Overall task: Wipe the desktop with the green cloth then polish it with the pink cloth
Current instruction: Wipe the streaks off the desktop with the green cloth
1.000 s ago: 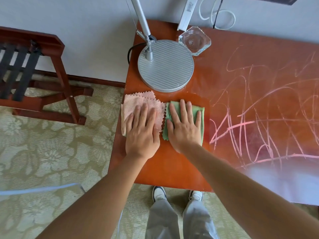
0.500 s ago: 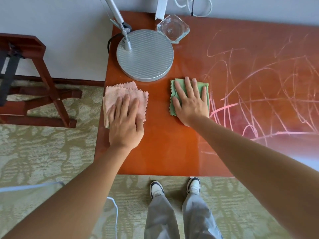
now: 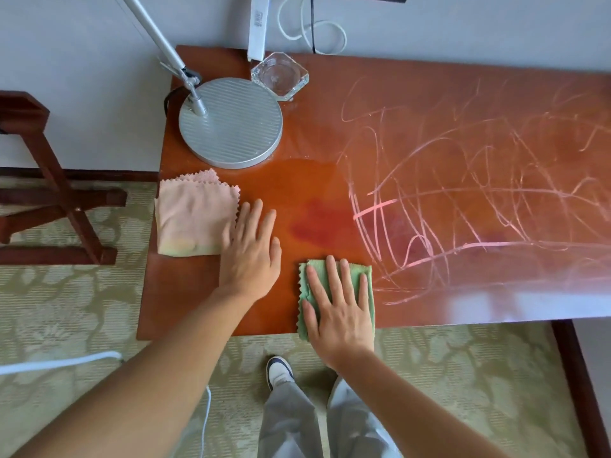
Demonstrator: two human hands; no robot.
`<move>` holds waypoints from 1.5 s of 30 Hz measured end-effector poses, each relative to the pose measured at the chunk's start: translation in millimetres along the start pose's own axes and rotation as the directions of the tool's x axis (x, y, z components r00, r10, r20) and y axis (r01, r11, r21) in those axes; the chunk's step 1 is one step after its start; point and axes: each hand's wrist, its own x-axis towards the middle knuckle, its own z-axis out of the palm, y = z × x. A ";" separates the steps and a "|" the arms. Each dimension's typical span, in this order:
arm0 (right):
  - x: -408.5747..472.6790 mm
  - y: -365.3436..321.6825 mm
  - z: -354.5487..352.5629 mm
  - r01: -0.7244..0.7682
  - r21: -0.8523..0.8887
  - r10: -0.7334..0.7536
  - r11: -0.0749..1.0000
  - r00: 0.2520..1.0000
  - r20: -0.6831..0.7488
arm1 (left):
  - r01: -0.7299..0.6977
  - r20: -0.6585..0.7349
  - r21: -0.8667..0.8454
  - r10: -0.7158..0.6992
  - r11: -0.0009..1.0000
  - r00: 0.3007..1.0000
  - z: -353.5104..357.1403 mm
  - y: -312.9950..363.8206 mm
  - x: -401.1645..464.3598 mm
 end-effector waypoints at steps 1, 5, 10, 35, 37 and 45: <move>0.4 -0.1 0.2 0.000 0.004 0.000 1.000 1.000 0.002 | -0.012 0.009 0.028 0.012 1.000 1.000 4.9 2.1 -3.0; 5.4 0.5 3.2 -0.006 0.013 0.006 1.000 1.000 -0.024 | -0.019 -0.025 0.056 0.020 0.998 0.999 14.7 -0.4 -3.8; 61.3 3.3 -9.7 -0.080 0.050 0.082 0.996 0.995 -0.058 | -0.024 -0.033 0.052 0.026 0.998 0.999 14.3 0.6 -4.3; 104.2 0.9 -16.6 -0.006 0.042 0.007 0.999 1.000 -0.025 | -0.016 -0.030 0.078 0.018 0.997 0.999 12.0 0.5 -3.0; 121.9 0.8 -20.2 -0.013 0.034 0.014 0.999 1.000 -0.022 | -0.018 -0.047 0.072 0.021 0.997 0.999 13.0 0.2 -3.0; 246.7 2.6 -47.4 -0.097 0.062 0.097 0.993 0.995 0.005 | -0.022 -0.086 0.048 0.026 0.999 0.996 20.1 -2.4 -3.4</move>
